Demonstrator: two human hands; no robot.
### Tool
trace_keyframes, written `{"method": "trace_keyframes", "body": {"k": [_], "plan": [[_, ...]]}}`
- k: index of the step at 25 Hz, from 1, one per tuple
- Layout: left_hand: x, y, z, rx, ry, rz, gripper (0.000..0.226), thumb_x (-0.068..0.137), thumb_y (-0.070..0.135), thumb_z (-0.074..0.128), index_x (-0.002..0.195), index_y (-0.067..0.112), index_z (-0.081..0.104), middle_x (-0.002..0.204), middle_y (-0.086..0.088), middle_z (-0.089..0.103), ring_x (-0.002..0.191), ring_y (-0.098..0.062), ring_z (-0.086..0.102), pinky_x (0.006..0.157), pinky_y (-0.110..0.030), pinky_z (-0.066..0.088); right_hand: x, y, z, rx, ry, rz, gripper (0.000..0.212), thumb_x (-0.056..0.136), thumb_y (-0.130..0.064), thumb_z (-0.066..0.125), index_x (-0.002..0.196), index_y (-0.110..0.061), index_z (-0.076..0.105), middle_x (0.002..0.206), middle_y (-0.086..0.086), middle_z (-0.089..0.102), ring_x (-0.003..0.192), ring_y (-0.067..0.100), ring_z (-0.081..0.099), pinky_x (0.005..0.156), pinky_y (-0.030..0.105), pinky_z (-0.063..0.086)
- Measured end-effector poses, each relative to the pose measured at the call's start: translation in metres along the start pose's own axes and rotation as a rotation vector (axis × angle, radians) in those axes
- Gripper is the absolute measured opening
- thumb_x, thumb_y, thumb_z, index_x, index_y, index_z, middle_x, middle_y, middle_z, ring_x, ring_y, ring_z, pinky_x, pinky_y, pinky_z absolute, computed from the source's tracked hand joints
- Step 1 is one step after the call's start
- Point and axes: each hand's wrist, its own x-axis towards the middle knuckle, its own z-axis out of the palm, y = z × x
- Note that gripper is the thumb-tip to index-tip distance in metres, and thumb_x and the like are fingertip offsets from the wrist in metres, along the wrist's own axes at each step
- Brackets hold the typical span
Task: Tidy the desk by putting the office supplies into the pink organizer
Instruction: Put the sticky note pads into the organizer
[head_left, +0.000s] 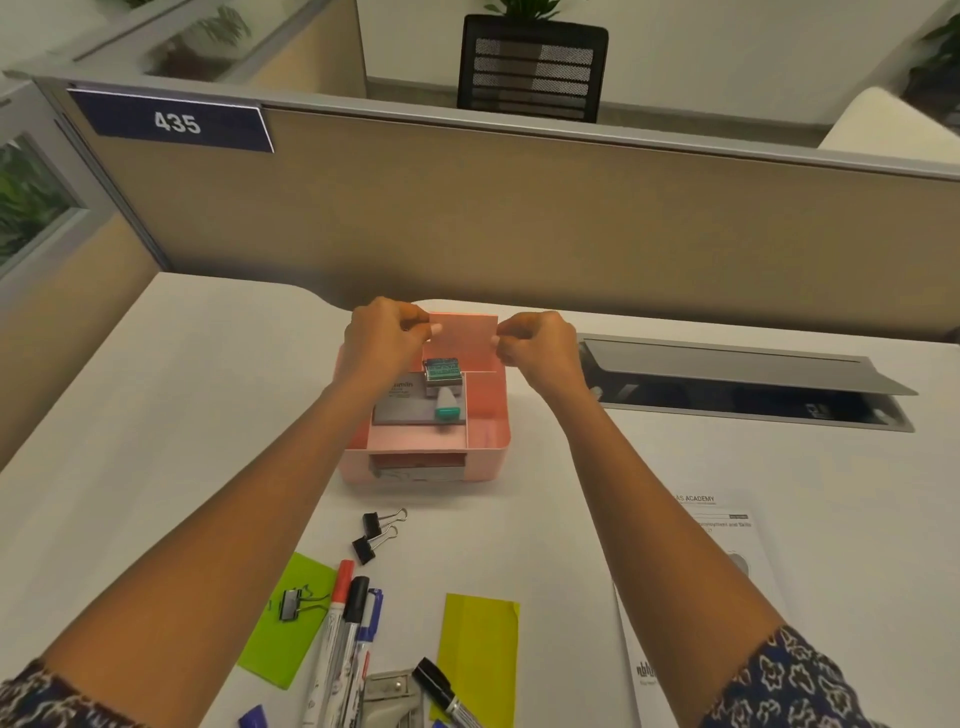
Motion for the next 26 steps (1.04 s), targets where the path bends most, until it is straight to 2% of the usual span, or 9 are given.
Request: {"method": "trace_keyframes", "body": {"k": [5, 12, 15, 19, 21, 24, 26], "plan": [[0.002, -0.007, 0.005, 0.085, -0.049, -0.024, 0.026, 0.086, 0.036, 0.064, 0.1, 0.016, 0.073, 0.106, -0.007, 0.071, 0.079, -0.021, 0.056, 0.082, -0.044, 0.054, -0.001, 0.002, 0.004, -0.128, -0.005, 0.004, 0.023, 0.089, -0.019, 0.067, 0.107, -0.006, 0.071, 0.108, 0.009, 0.072, 0.092, 0.023, 0.067, 0.087, 0.042, 0.056], [0.001, -0.007, 0.005, 0.094, -0.01, -0.03, 0.025, 0.086, 0.034, 0.065, 0.104, 0.017, 0.07, 0.11, -0.006, 0.069, 0.079, -0.017, 0.053, 0.077, -0.04, 0.054, 0.0, 0.003, 0.009, -0.122, 0.021, 0.02, 0.022, 0.089, -0.021, 0.067, 0.107, -0.008, 0.07, 0.108, 0.008, 0.071, 0.091, 0.023, 0.067, 0.083, 0.04, 0.058], [-0.003, -0.007, 0.001, 0.044, 0.047, -0.014, 0.025, 0.087, 0.033, 0.063, 0.106, 0.018, 0.069, 0.11, -0.005, 0.069, 0.08, -0.015, 0.052, 0.08, -0.038, 0.054, -0.002, 0.006, 0.01, -0.089, 0.087, 0.033, 0.019, 0.09, -0.019, 0.065, 0.107, -0.01, 0.069, 0.106, 0.008, 0.071, 0.09, 0.023, 0.068, 0.083, 0.04, 0.058], [-0.018, -0.016, -0.014, -0.052, 0.176, 0.01, 0.024, 0.088, 0.034, 0.061, 0.107, 0.02, 0.068, 0.106, -0.003, 0.07, 0.08, -0.011, 0.055, 0.074, -0.029, 0.051, -0.018, 0.012, 0.009, 0.035, 0.206, 0.055, 0.016, 0.091, -0.015, 0.063, 0.105, -0.011, 0.069, 0.102, 0.005, 0.071, 0.089, 0.02, 0.068, 0.081, 0.042, 0.059], [-0.03, -0.027, -0.026, -0.085, 0.222, 0.001, 0.022, 0.088, 0.033, 0.061, 0.105, 0.021, 0.069, 0.103, -0.002, 0.071, 0.079, -0.01, 0.057, 0.075, -0.03, 0.052, -0.035, 0.016, 0.008, 0.112, 0.273, 0.069, 0.015, 0.091, -0.016, 0.063, 0.105, -0.013, 0.069, 0.096, 0.0, 0.069, 0.086, 0.018, 0.067, 0.079, 0.04, 0.06], [-0.051, -0.045, -0.044, -0.085, 0.269, -0.031, 0.02, 0.089, 0.032, 0.061, 0.104, 0.022, 0.069, 0.101, 0.0, 0.071, 0.079, -0.01, 0.058, 0.077, -0.031, 0.053, -0.065, 0.02, 0.011, 0.211, 0.364, 0.053, 0.013, 0.091, -0.016, 0.063, 0.101, -0.014, 0.07, 0.091, -0.004, 0.067, 0.083, 0.013, 0.064, 0.073, 0.028, 0.059], [-0.068, -0.058, -0.053, -0.08, 0.284, -0.062, 0.019, 0.089, 0.031, 0.061, 0.104, 0.021, 0.069, 0.101, 0.0, 0.071, 0.078, -0.009, 0.058, 0.077, -0.029, 0.05, -0.085, 0.02, 0.017, 0.223, 0.409, 0.012, 0.013, 0.091, -0.016, 0.062, 0.101, -0.014, 0.07, 0.095, -0.001, 0.069, 0.083, 0.01, 0.062, 0.066, 0.007, 0.05]]}}
